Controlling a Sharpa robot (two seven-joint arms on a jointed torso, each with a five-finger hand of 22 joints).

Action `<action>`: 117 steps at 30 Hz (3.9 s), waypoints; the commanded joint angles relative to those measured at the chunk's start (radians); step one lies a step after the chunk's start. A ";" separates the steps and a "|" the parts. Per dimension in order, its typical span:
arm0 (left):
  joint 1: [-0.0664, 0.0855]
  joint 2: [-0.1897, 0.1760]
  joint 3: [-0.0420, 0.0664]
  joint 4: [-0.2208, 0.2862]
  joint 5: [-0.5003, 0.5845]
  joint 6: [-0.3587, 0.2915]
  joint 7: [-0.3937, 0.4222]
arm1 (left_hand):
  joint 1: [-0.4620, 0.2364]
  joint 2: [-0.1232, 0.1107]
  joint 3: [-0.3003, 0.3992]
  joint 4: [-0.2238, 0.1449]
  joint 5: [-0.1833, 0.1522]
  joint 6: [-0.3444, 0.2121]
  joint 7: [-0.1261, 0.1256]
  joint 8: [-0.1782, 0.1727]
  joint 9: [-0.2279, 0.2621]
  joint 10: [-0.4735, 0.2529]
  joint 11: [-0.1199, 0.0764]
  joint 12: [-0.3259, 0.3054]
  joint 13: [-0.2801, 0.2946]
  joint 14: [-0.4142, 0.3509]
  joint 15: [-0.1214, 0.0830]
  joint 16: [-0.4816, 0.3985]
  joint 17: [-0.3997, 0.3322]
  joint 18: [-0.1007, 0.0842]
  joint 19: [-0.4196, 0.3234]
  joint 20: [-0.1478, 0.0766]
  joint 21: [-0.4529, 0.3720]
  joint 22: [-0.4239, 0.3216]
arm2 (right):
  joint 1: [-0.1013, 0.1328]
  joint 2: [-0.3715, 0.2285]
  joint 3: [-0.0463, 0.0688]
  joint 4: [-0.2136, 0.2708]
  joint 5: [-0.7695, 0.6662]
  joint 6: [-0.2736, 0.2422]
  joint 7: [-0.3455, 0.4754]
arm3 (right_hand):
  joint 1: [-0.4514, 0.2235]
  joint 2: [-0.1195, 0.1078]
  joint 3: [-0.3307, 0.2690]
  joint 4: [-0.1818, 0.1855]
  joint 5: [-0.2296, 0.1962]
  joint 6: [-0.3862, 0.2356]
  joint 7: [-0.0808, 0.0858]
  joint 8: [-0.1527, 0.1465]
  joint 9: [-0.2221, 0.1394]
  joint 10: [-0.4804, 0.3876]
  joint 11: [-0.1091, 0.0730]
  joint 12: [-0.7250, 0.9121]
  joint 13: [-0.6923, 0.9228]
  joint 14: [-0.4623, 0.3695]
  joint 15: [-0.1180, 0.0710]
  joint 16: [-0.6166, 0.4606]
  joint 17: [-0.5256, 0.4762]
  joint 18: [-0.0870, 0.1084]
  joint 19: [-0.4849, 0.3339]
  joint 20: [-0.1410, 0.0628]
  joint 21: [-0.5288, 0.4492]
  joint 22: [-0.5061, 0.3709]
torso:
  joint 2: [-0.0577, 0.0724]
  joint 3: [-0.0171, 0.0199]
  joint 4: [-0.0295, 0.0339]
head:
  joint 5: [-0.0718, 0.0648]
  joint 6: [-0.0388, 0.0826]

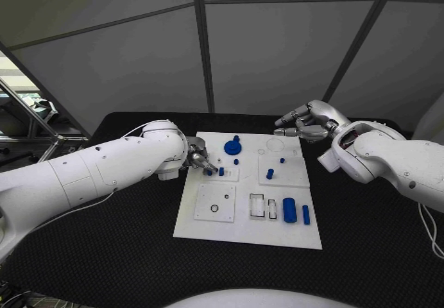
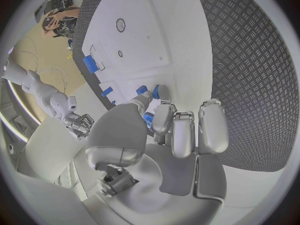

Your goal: Assemble the parts on the task board

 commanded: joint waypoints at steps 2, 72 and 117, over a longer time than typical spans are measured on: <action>-0.004 -0.011 -0.003 0.002 -0.002 -0.026 -0.006 | -0.014 -0.010 -0.020 0.033 -0.033 0.009 -0.001 0.002 0.003 0.009 0.000 0.006 0.134 0.098 -0.004 0.003 0.232 -0.061 0.007 -0.003 0.000 0.045 | 0.002 0.000 0.001 0.002 0.000 0.005 0.005 | -0.006 0.004 0.001 0.001 0.005 0.002 0.002 -0.004 0.001 -0.004 0.000 -0.004 0.032 0.046 -0.007 -0.003 -0.001 0.016 0.004 -0.005 -0.003 0.050 | 0.000 -0.0006 0.0005 | -0.002 0.003; -0.004 0.175 -0.033 -0.169 -0.296 -0.262 0.444 | 0.380 -0.122 -0.042 -0.073 -0.049 -0.078 0.118 -0.196 -0.832 -0.375 0.129 -1.076 -1.022 -0.141 0.100 -0.620 -0.393 0.057 -0.303 0.092 -0.692 -0.497 | 0.002 0.020 0.001 -0.002 -0.001 -0.017 0.008 | 0.000 0.002 0.005 -0.010 0.008 -0.004 0.003 -0.005 0.001 -0.011 0.001 -0.014 0.022 0.043 -0.007 -0.011 -0.014 0.016 0.005 -0.005 -0.005 0.049 | 0.001 0.0003 0.0012 | -0.030 0.019; -0.023 0.233 -0.034 -0.248 -0.304 -0.168 0.467 | 0.377 -0.082 0.059 -0.108 -0.055 -0.013 0.119 -0.199 -0.909 -0.319 0.124 -1.057 -1.155 -0.045 0.098 -0.325 -0.216 0.012 -0.190 0.089 -0.380 -0.206 | 0.002 0.040 0.001 -0.007 -0.001 -0.007 0.009 | 0.000 0.006 0.008 -0.011 0.010 -0.003 0.003 -0.005 0.001 -0.009 0.001 -0.009 0.027 0.045 -0.007 -0.009 -0.008 0.014 0.008 -0.005 -0.002 0.054 | 0.000 0.0003 0.0008 | -0.025 0.028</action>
